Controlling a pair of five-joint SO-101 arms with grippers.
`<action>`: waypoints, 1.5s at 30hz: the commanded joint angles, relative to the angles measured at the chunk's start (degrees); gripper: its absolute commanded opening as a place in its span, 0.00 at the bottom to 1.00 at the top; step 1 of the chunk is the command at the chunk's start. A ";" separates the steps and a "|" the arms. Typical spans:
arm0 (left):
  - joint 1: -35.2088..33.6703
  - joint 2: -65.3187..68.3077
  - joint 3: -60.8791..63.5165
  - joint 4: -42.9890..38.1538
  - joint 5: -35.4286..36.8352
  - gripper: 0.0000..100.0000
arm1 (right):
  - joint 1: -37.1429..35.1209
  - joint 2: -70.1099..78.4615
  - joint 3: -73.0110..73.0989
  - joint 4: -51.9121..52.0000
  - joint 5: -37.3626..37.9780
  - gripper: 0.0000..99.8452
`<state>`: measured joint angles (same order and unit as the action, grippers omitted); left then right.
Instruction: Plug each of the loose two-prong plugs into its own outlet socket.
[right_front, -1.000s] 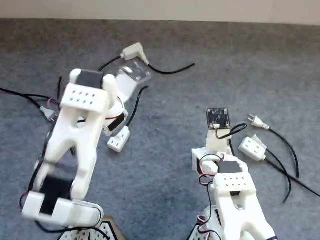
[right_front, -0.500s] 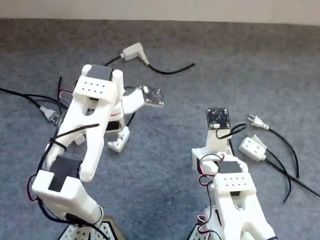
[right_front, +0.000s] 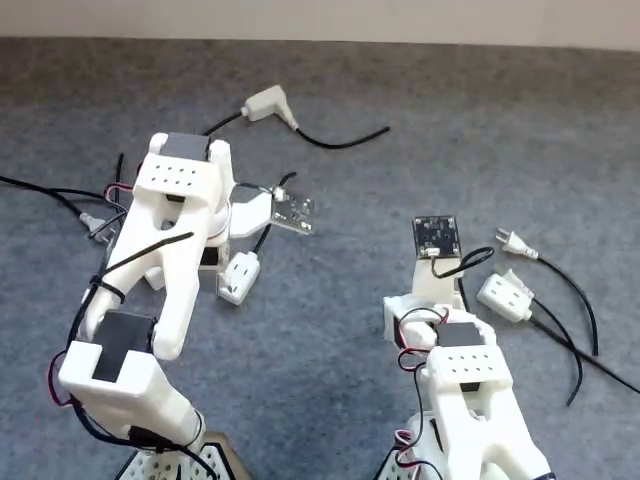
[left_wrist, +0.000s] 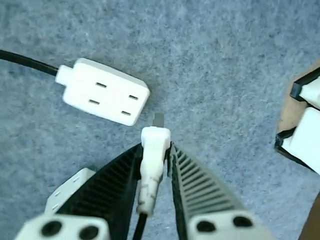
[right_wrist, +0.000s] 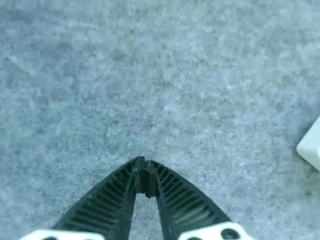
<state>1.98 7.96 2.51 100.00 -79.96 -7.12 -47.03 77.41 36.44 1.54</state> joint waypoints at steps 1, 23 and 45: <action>-0.57 -1.27 1.27 0.00 -10.20 0.01 | 0.57 -1.19 -0.22 -1.36 -0.70 0.01; -1.19 -1.19 10.68 -8.44 -10.37 0.15 | 0.48 -1.19 -0.22 -1.36 -0.70 0.01; -7.43 11.74 3.82 -7.30 -10.02 0.12 | 0.57 -1.19 -0.22 -1.36 -0.70 0.01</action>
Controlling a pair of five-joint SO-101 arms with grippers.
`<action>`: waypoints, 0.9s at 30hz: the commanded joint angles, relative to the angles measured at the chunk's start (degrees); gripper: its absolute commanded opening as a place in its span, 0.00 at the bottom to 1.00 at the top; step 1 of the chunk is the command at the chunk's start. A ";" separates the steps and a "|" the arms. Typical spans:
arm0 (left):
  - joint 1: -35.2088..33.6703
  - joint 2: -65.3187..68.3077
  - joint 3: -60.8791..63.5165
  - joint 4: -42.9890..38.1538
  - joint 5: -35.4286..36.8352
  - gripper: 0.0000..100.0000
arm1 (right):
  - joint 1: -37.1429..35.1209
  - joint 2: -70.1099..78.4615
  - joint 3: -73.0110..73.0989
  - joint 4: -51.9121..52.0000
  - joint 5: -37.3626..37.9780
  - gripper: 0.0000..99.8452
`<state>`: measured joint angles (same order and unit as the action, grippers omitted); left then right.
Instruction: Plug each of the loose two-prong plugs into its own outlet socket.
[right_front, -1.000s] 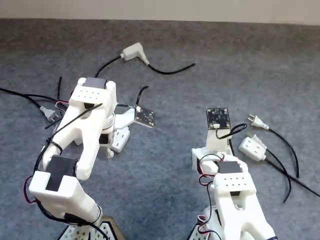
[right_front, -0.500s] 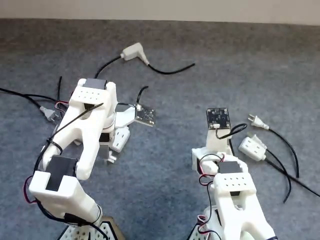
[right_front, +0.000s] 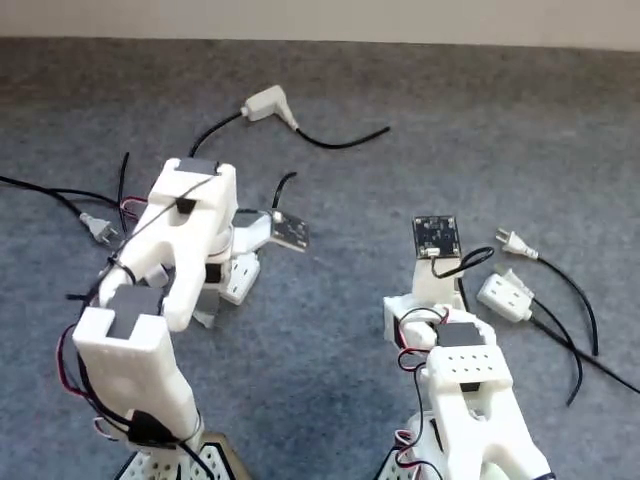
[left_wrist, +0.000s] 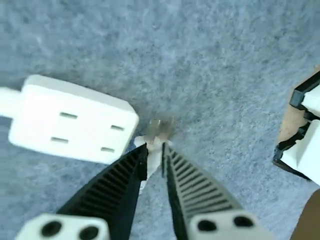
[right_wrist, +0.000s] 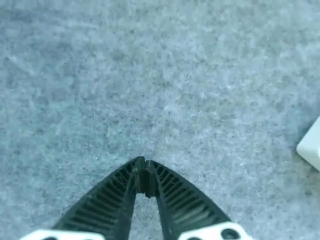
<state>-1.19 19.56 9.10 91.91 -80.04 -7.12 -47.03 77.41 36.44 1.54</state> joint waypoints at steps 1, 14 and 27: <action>-4.97 -0.13 -3.65 1.93 -9.93 0.12 | 0.57 -1.19 -0.22 -1.36 -0.70 0.01; -5.85 0.40 -4.62 4.92 -10.29 0.13 | 0.57 -1.19 -0.22 -1.36 -0.70 0.01; -3.38 6.99 -7.34 2.46 -10.11 0.13 | 0.66 -1.19 -0.22 -1.36 -0.70 0.01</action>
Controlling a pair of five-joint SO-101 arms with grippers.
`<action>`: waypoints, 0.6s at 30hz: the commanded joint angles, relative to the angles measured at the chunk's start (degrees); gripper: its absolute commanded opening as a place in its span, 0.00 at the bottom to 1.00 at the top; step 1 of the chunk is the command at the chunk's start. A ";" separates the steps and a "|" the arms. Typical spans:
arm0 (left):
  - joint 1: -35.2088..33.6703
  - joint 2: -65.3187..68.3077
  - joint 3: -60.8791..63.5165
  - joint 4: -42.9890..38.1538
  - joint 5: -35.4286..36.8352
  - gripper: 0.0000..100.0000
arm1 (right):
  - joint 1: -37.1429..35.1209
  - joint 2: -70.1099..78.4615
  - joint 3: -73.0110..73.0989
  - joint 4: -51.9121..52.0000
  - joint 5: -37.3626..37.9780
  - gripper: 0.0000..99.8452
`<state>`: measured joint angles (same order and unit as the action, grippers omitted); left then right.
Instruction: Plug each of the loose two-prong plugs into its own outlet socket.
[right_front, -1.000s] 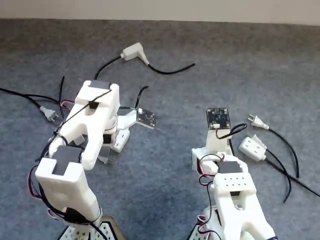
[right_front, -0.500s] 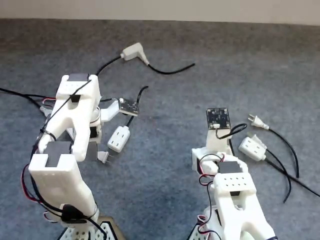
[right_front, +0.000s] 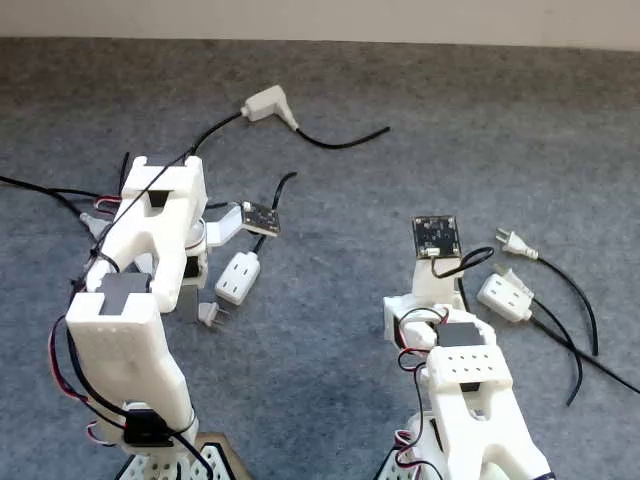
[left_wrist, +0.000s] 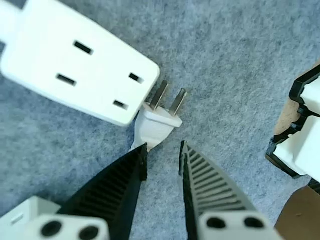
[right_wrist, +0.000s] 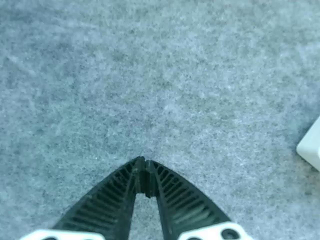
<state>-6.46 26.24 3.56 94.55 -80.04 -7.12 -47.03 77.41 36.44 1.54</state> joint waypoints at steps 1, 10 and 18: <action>2.42 0.31 -2.07 -0.18 -10.02 0.13 | 0.66 -1.19 -0.22 -1.36 -0.70 0.01; 4.97 -0.04 -2.15 -0.18 -9.93 0.13 | 0.66 -1.19 -0.22 -1.36 -0.70 0.01; 4.53 0.40 -1.54 -0.09 -9.93 0.13 | 0.66 -1.19 -0.22 -1.36 -0.70 0.01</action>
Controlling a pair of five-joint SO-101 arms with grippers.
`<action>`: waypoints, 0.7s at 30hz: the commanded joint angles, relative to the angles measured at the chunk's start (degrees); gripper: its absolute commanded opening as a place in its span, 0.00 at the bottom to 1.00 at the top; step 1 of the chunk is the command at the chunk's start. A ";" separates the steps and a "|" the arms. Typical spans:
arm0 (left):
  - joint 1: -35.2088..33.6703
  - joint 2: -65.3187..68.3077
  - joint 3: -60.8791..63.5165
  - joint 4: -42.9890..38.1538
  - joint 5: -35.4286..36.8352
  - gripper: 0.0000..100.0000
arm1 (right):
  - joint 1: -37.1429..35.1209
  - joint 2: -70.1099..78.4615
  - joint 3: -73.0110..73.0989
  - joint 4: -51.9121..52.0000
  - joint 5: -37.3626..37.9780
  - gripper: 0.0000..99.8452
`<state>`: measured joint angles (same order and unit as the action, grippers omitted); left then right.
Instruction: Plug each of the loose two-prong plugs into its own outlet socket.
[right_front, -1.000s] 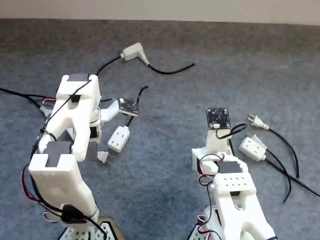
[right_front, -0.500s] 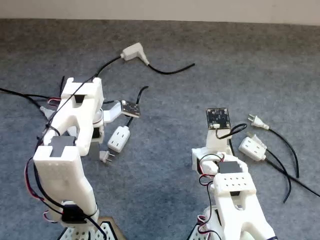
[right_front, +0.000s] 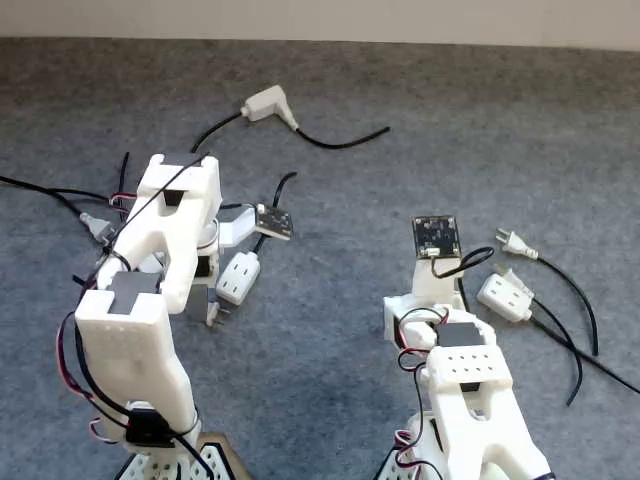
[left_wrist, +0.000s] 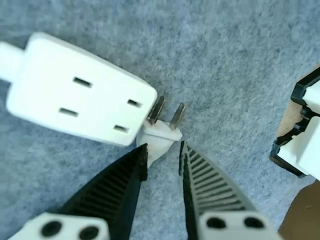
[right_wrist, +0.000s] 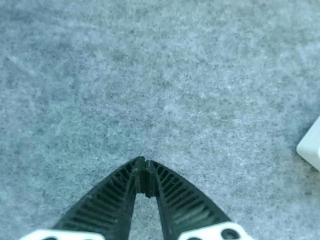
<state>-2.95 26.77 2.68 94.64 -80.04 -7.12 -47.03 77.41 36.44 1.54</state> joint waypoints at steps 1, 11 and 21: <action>0.92 -0.13 -0.66 0.09 -9.93 0.13 | 0.66 -1.19 -0.22 -1.36 -0.70 0.01; 1.01 -0.66 -1.27 2.99 -9.93 0.13 | 0.66 -1.19 -0.22 -1.36 -0.62 0.01; 1.01 -13.76 -0.48 3.34 -4.13 0.13 | 0.66 -1.19 -0.22 -1.36 -0.62 0.01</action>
<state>-2.59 22.46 2.15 96.66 -80.04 -7.12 -47.03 77.41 36.44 1.54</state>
